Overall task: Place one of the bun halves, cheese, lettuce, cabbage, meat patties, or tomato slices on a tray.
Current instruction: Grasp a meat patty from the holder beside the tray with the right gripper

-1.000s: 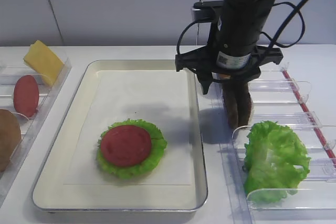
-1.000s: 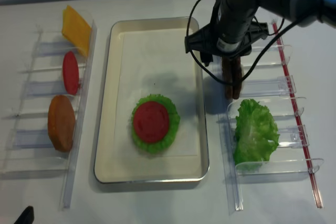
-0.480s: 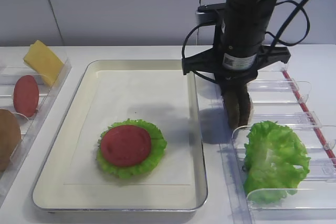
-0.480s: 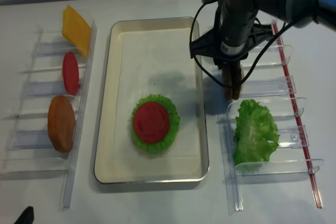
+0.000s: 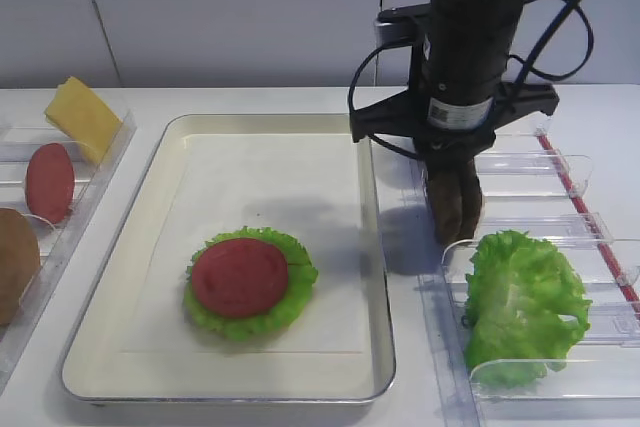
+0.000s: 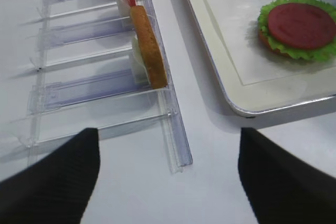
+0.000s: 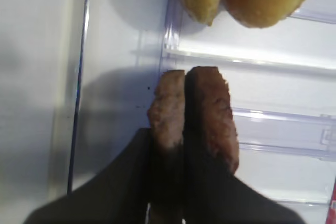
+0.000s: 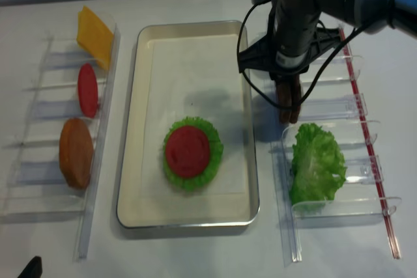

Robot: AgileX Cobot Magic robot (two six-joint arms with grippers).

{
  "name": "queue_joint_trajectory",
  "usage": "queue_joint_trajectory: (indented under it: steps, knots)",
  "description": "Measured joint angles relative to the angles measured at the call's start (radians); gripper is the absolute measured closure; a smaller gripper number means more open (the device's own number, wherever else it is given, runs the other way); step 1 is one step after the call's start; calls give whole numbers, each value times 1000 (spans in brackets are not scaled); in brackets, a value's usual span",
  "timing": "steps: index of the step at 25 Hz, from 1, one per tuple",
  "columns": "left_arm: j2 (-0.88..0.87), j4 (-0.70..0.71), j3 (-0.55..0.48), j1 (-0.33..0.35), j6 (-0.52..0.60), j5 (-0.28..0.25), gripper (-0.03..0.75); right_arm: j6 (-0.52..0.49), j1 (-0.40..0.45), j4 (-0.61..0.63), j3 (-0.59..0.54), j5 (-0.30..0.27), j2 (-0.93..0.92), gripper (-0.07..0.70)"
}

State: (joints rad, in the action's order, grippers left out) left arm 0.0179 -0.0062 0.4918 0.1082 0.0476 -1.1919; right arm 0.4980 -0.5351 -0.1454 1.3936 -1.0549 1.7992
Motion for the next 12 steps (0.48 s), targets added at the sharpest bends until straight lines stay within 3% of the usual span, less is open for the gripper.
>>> queue_joint_trajectory:
  steps: [7,12]
  knots:
    - [0,0,0,0,0,0,204,-39,0,23,148,-151,7,458]
    - [0,0,0,0,0,0,204,-99,0,97,254,-174,7,458]
